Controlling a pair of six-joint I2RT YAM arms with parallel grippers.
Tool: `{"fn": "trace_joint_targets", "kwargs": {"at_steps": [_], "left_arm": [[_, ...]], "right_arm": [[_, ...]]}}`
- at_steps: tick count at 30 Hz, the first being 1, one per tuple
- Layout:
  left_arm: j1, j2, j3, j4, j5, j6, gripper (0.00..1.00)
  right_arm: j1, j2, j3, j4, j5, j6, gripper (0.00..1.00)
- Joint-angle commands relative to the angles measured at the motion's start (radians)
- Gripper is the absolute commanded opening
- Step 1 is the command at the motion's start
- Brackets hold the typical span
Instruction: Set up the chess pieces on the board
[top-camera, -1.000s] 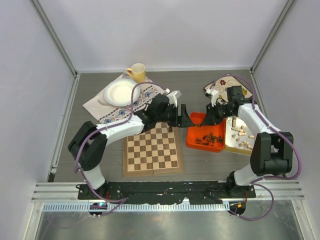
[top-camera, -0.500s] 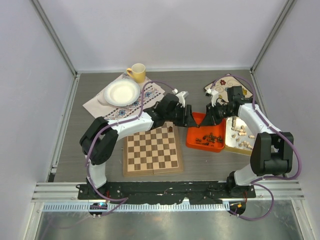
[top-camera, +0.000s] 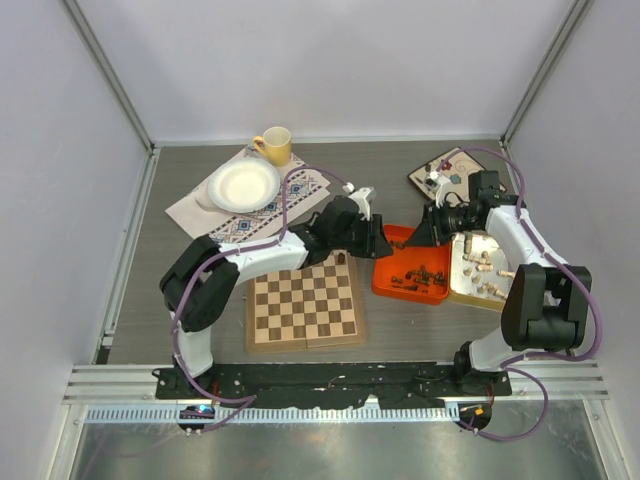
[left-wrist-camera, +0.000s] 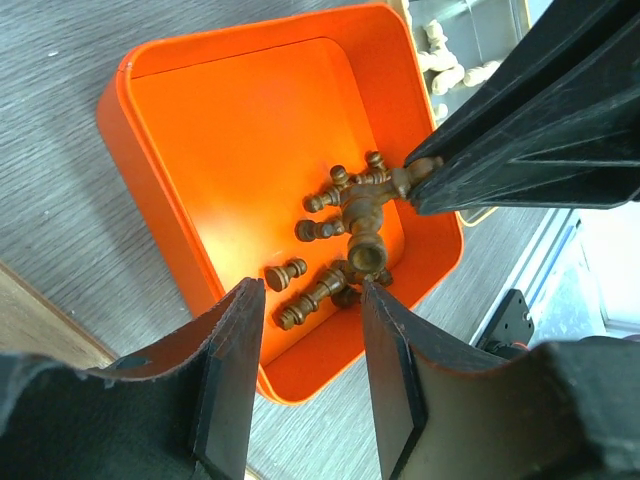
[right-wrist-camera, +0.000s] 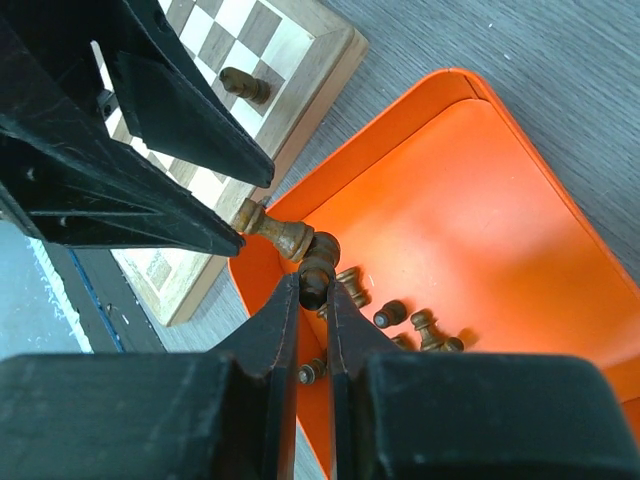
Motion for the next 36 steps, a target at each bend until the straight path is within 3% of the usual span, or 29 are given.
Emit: {"fn": "trace_joint_targets", "kwargs": {"at_steps": [1,12,36], "left_arm": [[-0.005,-0.054,-0.018,0.091,-0.035,-0.004,0.47],[-0.005,-0.056,-0.026,0.194,-0.022,-0.051,0.47],[-0.006,-0.005,0.034,0.154,0.007,-0.053,0.34]], "right_arm": [[-0.008,0.0,0.041,0.0,-0.061,0.017,0.01],[-0.008,0.017,0.04,-0.005,-0.066,0.019,0.01],[-0.009,0.029,0.044,-0.025,-0.08,0.002,0.01]]}}
